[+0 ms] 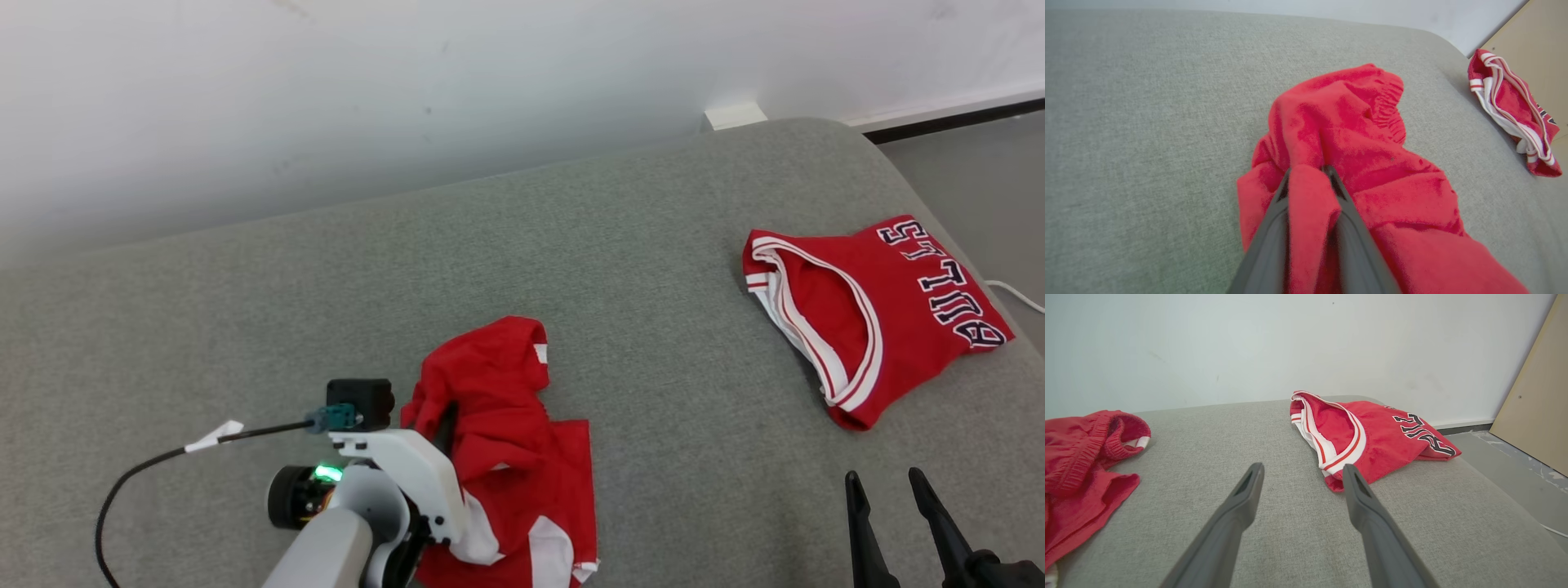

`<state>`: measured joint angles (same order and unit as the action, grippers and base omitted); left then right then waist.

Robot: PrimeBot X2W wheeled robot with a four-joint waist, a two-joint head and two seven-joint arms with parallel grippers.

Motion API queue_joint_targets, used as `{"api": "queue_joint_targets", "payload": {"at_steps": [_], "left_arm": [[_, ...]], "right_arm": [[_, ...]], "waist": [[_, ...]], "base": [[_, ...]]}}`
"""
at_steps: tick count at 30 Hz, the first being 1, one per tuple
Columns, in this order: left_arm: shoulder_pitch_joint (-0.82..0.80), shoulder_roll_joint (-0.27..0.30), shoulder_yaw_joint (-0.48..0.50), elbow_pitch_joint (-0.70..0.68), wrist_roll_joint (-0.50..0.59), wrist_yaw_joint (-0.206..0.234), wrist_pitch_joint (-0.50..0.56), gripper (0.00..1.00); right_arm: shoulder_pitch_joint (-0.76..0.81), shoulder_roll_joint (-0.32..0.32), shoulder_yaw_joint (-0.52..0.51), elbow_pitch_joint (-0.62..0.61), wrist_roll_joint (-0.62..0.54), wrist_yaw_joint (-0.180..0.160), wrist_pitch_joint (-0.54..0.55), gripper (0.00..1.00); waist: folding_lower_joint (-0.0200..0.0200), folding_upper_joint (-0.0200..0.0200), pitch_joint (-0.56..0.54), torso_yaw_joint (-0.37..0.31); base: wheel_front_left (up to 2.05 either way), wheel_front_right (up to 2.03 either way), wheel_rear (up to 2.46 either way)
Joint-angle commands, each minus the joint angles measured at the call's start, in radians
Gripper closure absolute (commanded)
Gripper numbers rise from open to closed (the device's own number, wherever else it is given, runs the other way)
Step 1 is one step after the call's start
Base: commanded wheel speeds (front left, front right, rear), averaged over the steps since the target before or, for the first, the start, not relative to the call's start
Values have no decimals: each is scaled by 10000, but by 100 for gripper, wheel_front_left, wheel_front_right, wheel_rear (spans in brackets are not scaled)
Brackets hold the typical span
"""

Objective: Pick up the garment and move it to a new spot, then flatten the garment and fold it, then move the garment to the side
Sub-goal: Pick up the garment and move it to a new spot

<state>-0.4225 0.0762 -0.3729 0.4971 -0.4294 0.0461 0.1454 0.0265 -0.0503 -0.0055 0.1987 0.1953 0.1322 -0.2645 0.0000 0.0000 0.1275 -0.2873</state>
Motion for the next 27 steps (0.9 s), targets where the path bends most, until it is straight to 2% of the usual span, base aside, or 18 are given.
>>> {"api": "queue_joint_targets", "payload": {"at_steps": [1,6,11,14,22,27], "left_arm": [[-137,-24,-51,242,114,-53,-273,0],[-392,-96,-329,593,476,72,-1511,0],[41,50,-502,36,934,146,-3049,0],[571,237,-435,-435,1026,356,-3620,0],[2290,709,-277,-1519,1378,680,-4082,0],[3639,861,266,-2501,1640,863,-4097,0]], "right_arm": [[-53,-10,-47,33,29,-30,11,0],[13,-10,-163,21,-27,-30,11,0],[147,-9,-341,-194,-149,-30,11,0],[240,-11,-505,-348,-287,-30,10,0],[526,-11,-930,-624,-459,-28,11,0],[662,-11,-1147,-621,-410,-30,11,0]], "waist": [[0,0,-61,98],[0,0,-383,436],[0,0,-800,852],[0,0,-1061,1123],[0,0,-1430,1888],[0,0,-1581,2374]], "base": [[0,0,0],[0,0,0],[0,0,0],[0,0,0],[0,0,0],[0,0,0]]}}
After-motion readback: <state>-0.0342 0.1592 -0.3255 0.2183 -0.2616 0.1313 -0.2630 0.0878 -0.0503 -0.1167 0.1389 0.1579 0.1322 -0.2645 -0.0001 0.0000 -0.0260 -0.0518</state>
